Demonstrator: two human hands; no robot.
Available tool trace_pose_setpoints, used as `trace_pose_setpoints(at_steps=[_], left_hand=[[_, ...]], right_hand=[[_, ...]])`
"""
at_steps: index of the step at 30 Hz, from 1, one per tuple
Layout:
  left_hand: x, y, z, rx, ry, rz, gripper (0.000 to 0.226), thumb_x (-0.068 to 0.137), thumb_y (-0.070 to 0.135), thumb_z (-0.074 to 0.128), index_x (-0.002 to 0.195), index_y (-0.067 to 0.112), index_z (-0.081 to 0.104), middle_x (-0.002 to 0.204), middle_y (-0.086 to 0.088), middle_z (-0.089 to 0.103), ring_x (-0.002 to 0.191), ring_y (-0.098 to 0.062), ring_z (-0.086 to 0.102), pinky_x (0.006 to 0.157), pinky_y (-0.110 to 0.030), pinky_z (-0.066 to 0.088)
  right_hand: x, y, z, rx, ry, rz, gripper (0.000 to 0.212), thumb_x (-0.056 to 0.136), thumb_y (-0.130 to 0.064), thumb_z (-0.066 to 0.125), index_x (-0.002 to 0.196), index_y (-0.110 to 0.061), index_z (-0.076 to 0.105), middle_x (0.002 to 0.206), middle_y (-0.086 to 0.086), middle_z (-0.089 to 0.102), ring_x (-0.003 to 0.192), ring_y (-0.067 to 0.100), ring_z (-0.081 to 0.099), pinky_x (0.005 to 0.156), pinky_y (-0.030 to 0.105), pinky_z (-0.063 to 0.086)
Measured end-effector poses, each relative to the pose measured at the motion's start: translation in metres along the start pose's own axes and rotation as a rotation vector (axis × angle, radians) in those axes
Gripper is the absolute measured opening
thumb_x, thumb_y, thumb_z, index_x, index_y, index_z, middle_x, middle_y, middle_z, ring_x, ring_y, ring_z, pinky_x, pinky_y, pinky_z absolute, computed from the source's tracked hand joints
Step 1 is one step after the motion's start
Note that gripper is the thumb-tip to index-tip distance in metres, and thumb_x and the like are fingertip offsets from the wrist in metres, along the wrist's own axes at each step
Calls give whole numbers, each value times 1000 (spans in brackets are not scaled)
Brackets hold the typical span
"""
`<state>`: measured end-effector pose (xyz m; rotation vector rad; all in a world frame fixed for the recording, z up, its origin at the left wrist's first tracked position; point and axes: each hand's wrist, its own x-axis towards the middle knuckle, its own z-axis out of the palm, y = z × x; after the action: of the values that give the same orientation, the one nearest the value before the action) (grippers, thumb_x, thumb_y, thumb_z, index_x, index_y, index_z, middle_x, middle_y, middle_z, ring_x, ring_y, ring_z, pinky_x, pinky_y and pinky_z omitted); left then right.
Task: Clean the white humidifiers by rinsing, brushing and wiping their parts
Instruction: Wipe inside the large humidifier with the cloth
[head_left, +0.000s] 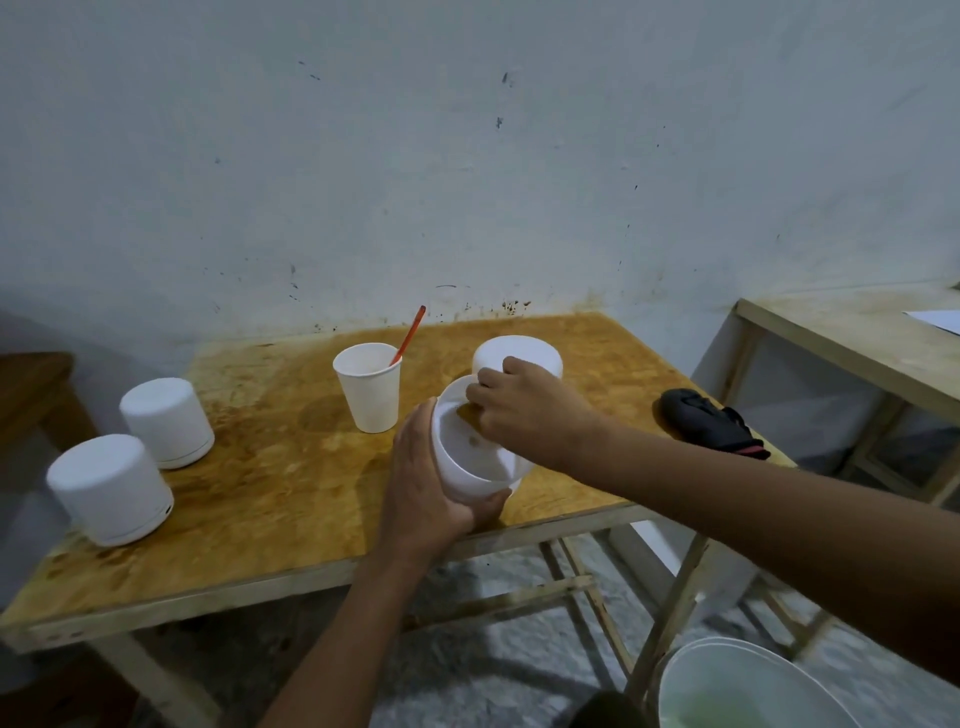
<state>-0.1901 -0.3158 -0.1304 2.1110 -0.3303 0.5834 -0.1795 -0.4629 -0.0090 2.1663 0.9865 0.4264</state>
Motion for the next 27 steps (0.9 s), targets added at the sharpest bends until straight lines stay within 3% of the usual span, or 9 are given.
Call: trace_pose_setpoints(at_steps=[3,5,9,12,15,18,20,22,27], left_hand=[[2,0,1,19,7,-2,125,52,54,91,150,22,21,147,1,36,134,-15,36,109,-42,42],[2,0,1,18,13,2,125,51,54,92,150,24,21,147,1,36,134,-15,36,109,-42,42],[2,0,1,1,9,-16,124,48,60,90,147,32,20,149,4,36,136,-15,36,109,-44,42],[2,-2,2,7,4,-3,122,51,58,90,147,33,19,152,2,34,138,-16,34,112,-39,37],[1,-2,0,-6,16,44,121,53,53,90,148,28,20,151,-3,34,139,-18,33,112,-36,35],[0,-2,0,18,23,108,120,55,54,90,149,18,24,151,-3,34,141,-20,32,112,-43,38],[-1,-2,-1,18,14,110,120,56,54,90,150,20,22,152,-2,33,142,-21,31,112,-44,39],[-1,-1,-1,21,9,103,121,56,55,89,150,22,20,153,-2,32,142,-20,31,113,-42,38],[-1,-3,0,13,19,68,120,57,52,89,150,23,20,152,-2,33,141,-15,31,112,-27,31]], right_hand=[[-3,2,1,-12,-122,1,24,95,-13,56,118,-15,63,125,4,59,117,23,51,91,35,42],[-6,4,-1,131,-239,3,23,94,-9,55,115,-12,63,115,4,63,109,23,57,84,35,49],[-12,9,-6,567,-414,17,18,90,-1,52,95,-9,67,73,0,57,67,16,54,63,29,47],[-15,4,-5,963,-336,13,24,91,2,47,84,-3,69,76,9,64,61,14,47,64,25,40],[-15,-8,-1,1228,-96,136,25,87,5,48,79,-4,70,79,8,67,65,11,53,62,19,43],[-7,-8,3,1042,166,286,36,88,5,49,108,-11,74,114,6,67,101,15,60,83,26,47],[-2,-8,5,735,139,317,44,90,2,50,127,-17,65,131,5,55,116,22,51,81,31,46],[1,-16,11,594,77,307,43,93,-3,52,133,-17,58,137,6,46,119,23,46,79,33,48],[0,-24,20,825,105,213,28,95,-12,59,119,-17,70,127,4,52,111,20,50,91,33,46]])
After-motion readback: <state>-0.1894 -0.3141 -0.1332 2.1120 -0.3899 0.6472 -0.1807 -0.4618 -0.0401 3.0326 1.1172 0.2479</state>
